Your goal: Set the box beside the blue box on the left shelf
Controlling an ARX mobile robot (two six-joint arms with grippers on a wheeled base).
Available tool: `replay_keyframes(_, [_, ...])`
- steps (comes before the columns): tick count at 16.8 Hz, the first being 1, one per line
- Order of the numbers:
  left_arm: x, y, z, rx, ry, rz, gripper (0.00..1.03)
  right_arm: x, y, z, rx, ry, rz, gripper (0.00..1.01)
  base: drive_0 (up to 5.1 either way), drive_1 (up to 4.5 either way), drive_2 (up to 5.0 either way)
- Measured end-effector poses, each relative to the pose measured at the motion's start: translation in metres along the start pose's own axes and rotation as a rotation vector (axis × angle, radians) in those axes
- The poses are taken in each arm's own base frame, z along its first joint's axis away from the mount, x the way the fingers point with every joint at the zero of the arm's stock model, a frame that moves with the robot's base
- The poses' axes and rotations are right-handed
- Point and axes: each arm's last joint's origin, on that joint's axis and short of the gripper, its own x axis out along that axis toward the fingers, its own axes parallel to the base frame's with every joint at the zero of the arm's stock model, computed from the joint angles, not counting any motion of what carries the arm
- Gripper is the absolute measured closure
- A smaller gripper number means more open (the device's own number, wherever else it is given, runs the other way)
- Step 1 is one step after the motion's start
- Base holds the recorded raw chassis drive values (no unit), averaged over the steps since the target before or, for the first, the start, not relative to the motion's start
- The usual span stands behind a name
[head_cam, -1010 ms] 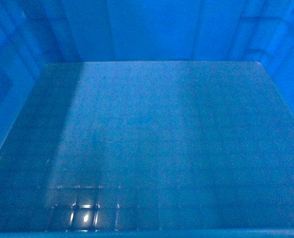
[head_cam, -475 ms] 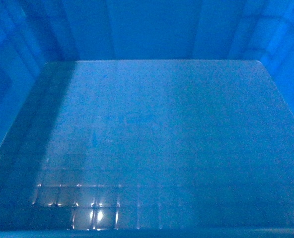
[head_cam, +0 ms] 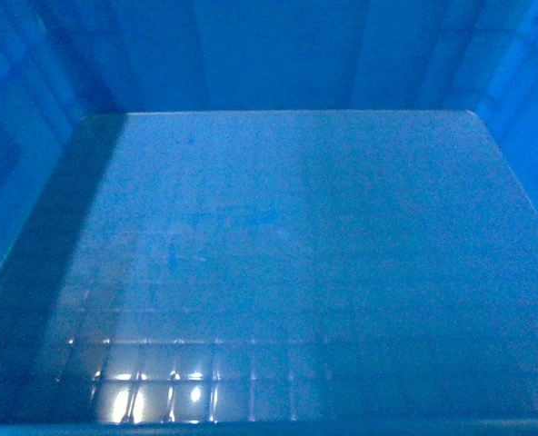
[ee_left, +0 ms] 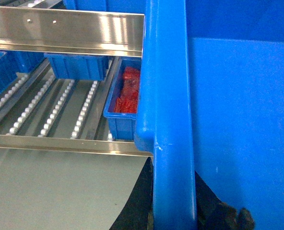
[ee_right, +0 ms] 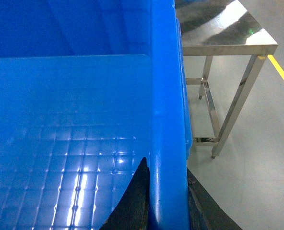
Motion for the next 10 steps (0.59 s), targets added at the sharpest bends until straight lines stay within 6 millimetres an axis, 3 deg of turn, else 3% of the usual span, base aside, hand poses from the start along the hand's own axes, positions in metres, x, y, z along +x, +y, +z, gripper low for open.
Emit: replay_keyframes(10, [0.0000, 0.0000, -0.0002, 0.001, 0.002, 0.000, 0.95, 0.0001, 0.0000, -0.0002, -0.001, 0.002, 0.000, 0.92, -5.0, 2.36, 2.4])
